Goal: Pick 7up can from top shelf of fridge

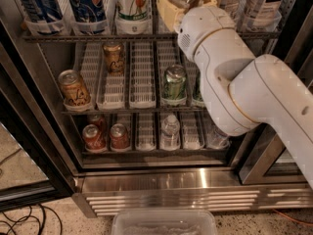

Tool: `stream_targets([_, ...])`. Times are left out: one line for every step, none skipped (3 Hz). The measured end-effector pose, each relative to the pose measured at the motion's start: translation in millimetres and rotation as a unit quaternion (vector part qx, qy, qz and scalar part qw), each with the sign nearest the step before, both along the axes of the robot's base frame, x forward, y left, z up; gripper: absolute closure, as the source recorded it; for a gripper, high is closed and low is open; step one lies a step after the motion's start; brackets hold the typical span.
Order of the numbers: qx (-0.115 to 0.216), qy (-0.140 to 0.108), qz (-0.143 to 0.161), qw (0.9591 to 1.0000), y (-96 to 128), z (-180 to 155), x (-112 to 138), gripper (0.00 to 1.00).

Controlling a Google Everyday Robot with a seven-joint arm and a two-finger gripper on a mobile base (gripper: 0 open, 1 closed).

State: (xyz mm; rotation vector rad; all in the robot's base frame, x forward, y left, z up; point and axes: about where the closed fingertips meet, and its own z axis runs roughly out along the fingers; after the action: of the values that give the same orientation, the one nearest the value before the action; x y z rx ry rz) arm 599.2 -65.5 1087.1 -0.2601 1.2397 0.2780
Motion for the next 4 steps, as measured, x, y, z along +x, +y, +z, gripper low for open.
stream_targets([0.005,-0.007,0.008,0.9999,0,1,-4,1.00])
stream_targets([0.010,-0.015,0.016,0.9997,0,1,-9,1.00])
stream_targets([0.013,-0.020,0.021,0.9995,0,2,-12,1.00])
stream_targets([0.014,-0.028,0.021,0.9993,-2,9,-17,1.00])
